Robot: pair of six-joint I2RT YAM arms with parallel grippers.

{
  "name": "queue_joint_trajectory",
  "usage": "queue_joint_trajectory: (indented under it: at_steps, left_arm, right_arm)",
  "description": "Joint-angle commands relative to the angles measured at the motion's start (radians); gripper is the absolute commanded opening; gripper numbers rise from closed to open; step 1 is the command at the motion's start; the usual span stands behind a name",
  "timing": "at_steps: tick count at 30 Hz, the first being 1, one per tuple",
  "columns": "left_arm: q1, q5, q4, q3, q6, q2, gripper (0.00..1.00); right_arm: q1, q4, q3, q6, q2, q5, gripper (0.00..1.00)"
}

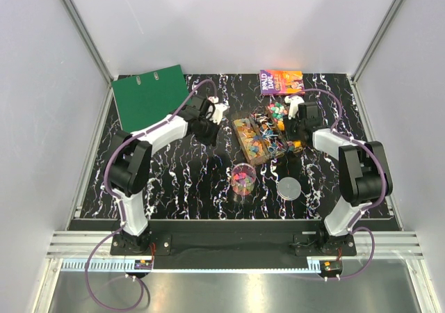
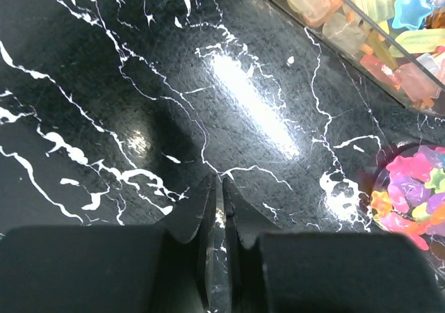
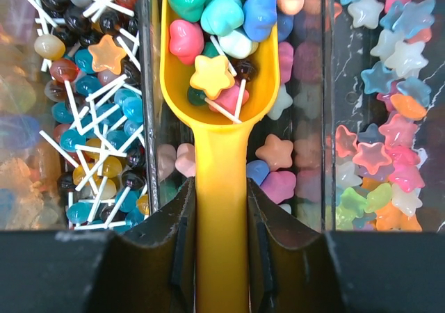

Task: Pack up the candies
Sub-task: Scoop the fake candies from the storage box.

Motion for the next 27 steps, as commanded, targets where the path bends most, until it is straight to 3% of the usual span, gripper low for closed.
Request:
queue_joint_trajectory:
  at_steps: [1,27]
  left_arm:
    - [-0.012,-0.027,0.011,0.056,0.028,-0.001,0.11]
    - [-0.054,-0.082,0.013,0.11,0.072,0.018,0.11]
  right_arm:
    - [0.015,0.156,-0.047,0.014,-0.07,0.009,0.0]
    - [0.016,0.228,-0.148,0.011,-0.222,0.02,0.0]
